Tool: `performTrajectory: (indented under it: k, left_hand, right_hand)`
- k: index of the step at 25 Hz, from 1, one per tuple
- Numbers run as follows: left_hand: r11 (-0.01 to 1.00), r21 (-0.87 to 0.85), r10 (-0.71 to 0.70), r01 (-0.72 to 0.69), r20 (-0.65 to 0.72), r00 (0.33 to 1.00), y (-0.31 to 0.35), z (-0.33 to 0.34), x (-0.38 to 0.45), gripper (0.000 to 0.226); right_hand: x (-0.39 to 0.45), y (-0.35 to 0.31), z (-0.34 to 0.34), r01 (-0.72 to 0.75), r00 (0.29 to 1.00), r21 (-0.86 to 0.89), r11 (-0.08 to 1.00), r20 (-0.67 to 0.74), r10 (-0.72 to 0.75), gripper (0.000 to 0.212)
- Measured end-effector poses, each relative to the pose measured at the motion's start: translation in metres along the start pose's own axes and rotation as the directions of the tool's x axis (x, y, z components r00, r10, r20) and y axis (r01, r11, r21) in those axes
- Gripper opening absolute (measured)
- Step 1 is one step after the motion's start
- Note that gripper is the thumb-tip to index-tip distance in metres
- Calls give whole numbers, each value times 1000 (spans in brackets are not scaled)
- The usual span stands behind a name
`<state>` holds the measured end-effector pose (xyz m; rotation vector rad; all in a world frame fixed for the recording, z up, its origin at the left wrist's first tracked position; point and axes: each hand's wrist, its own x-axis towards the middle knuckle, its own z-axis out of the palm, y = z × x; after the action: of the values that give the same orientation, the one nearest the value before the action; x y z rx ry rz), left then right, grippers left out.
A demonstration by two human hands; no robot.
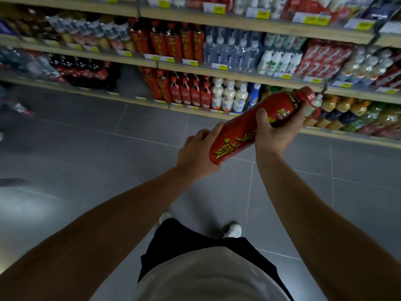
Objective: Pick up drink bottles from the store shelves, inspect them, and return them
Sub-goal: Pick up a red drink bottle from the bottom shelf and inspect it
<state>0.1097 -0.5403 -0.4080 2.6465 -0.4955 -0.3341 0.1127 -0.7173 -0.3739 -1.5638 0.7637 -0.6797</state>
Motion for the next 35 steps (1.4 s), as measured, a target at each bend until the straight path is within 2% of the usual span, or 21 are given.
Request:
performTrajectory:
  k: [4, 9, 15, 19, 25, 30, 35]
  left_hand:
    - [997, -50, -56, 53, -65, 996, -90, -43, -43, 118]
    - [992, -99, -88, 74, -135, 987, -246, -111, -84, 117]
    - [979, -159, -149, 124, -156, 976, -379, -176, -90, 115]
    - [981, -141, -156, 133, -167, 974, -451, -212, -56, 112]
    - [982, -132, -149, 135, -104, 983, -557, -270, 41, 109]
    - [988, -113, -112, 104, -74, 991, -613, -310, 113, 110]
    - [995, -102, -11, 14, 30, 1000, -671, -328, 195, 112]
  right_hand:
    - [-81, -22, 77, 52, 996, 0, 999, 72, -51, 96]
    - [-194, -42, 210, 85, 986, -11, 996, 142, -83, 97]
    - [-264, -58, 345, 84, 979, -44, 995, 191, -75, 96]
    - [-270, -53, 438, 47, 972, -38, 998, 234, -37, 95]
    - [-248, -56, 584, -16, 985, -35, 999, 171, 22, 94]
    - [-220, -71, 670, -37, 986, -84, 996, 157, 50, 93]
    - [-190, -60, 746, -91, 995, -109, 990, 27, 95, 94]
